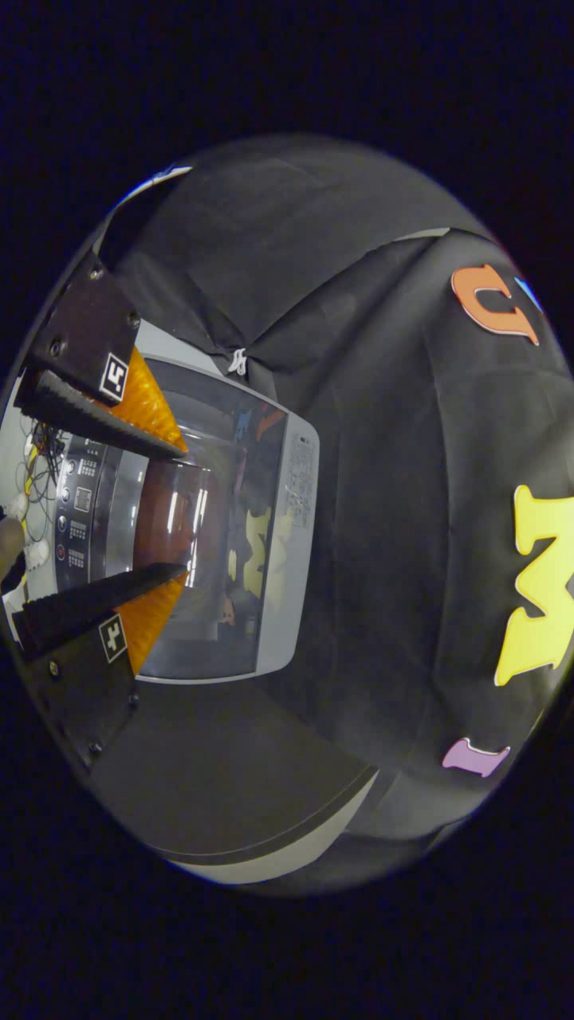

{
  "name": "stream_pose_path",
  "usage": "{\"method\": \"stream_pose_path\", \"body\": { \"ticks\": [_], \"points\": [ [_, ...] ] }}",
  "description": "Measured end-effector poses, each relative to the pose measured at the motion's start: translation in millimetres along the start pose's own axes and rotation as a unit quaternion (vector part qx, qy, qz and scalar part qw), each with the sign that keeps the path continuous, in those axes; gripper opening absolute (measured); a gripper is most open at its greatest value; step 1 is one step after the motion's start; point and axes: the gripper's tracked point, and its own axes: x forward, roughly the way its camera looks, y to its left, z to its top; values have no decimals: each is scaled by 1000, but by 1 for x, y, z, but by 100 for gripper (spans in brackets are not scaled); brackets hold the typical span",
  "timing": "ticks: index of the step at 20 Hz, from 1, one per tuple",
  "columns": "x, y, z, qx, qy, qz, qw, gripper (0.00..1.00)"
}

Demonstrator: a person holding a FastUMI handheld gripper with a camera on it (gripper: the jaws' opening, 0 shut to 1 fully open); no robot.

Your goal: Put the clothes into the washing machine and then close the washing machine lid.

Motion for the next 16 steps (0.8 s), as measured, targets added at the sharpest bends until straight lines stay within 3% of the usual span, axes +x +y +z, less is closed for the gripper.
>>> {"method": "stream_pose_path", "body": {
  "ticks": [7,16],
  "points": [
    [-69,-22,5,15,-49,0,999,83],
    [-247,-104,3,20,-183,-32,982,82]
  ]
}}
